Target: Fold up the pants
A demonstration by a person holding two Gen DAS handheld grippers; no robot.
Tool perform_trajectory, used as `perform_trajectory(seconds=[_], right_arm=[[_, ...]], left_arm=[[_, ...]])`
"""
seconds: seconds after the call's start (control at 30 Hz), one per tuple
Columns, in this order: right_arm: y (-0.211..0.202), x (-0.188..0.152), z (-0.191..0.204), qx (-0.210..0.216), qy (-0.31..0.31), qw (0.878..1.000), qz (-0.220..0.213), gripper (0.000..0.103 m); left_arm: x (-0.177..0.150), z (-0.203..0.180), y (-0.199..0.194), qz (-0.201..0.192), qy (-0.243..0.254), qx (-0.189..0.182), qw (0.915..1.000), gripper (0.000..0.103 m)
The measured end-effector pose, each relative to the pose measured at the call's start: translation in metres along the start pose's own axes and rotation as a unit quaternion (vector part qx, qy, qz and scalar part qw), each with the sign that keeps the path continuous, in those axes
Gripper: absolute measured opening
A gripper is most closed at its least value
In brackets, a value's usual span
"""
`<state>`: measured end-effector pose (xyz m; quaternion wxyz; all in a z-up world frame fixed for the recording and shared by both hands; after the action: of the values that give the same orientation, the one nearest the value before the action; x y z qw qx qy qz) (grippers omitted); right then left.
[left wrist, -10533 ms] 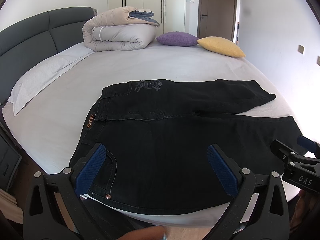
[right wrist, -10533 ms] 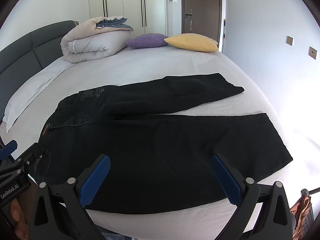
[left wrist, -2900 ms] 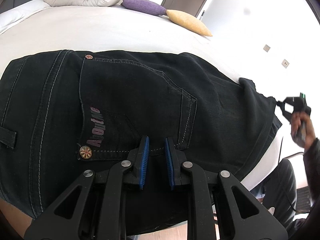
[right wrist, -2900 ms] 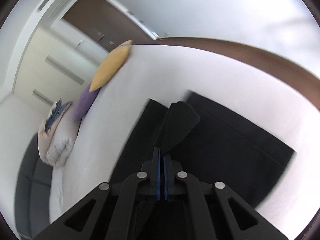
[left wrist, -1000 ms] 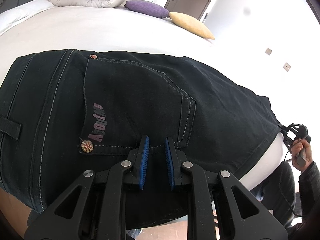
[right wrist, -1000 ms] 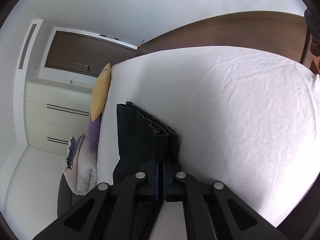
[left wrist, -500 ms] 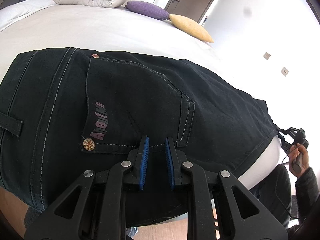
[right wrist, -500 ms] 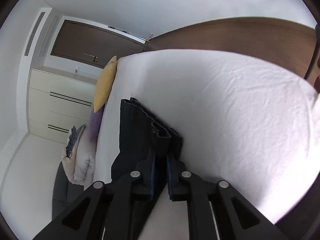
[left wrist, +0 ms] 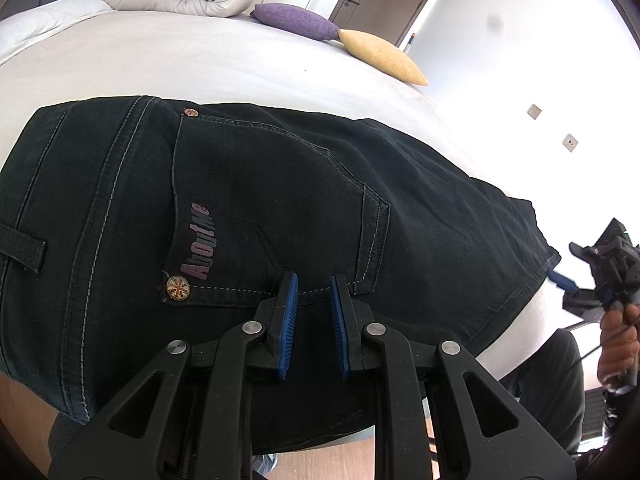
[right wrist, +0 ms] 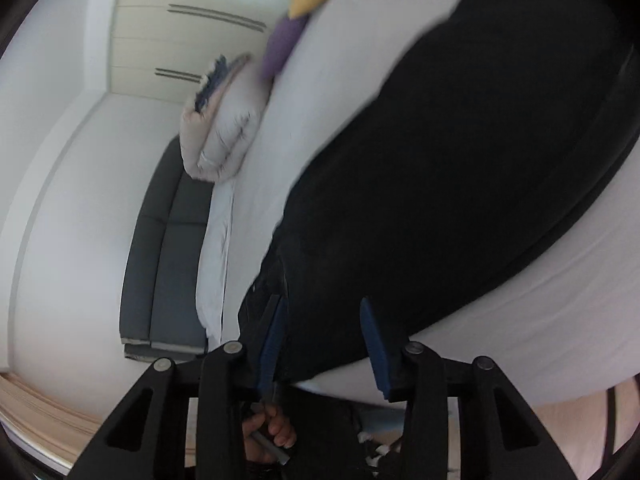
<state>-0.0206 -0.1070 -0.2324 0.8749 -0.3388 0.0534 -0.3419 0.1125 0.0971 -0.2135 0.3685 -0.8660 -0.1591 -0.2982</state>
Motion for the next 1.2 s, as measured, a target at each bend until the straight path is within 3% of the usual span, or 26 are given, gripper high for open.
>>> perform_trajectory(seconds=[0.17, 0.37, 0.63, 0.73, 0.8, 0.87, 1.2], right_arm=[[0.025, -0.016, -0.007, 0.017, 0.048, 0.998, 0.044, 0.043], [0.036, -0.024, -0.017, -0.001, 0.055, 0.997, 0.062, 0.044], [0.042, -0.019, -0.024, 0.006, 0.068, 0.996, 0.059, 0.043], [0.048, -0.014, -0.027, 0.016, 0.080, 0.995, 0.056, 0.037], [0.051, -0.013, -0.031, 0.012, 0.077, 0.995, 0.057, 0.024], [0.054, -0.014, -0.037, 0.003, 0.077, 0.995, 0.056, 0.005], [0.049, -0.018, -0.044, -0.009, 0.064, 0.997, 0.038, 0.002]], left_arm=[[0.000, 0.000, 0.000, 0.000, -0.002, -0.002, 1.0000, 0.016], [0.000, 0.000, 0.000, 0.000, -0.002, -0.002, 1.0000, 0.016], [0.000, 0.001, 0.000, 0.000, -0.001, -0.002, 1.0000, 0.016], [0.000, 0.001, 0.000, 0.000, -0.001, -0.003, 1.0000, 0.016], [0.000, 0.001, 0.000, 0.000, -0.001, -0.002, 1.0000, 0.016], [0.000, 0.001, 0.000, 0.000, -0.001, -0.002, 1.0000, 0.016], [0.001, -0.002, -0.002, 0.003, 0.002, 0.004, 1.0000, 0.016]])
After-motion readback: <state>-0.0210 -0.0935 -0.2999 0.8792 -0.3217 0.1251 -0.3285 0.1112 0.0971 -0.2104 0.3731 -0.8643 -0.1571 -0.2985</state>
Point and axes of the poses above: each gripper's, at about its wrist camera, not at the fingertips, and y roughly the way its jaws point, z to its left, x to its top, the point moved 10 cm from there along y, roughly the way its jaws point, and after that the axes turned 14 degrees about -x, right-handed, at the moved point
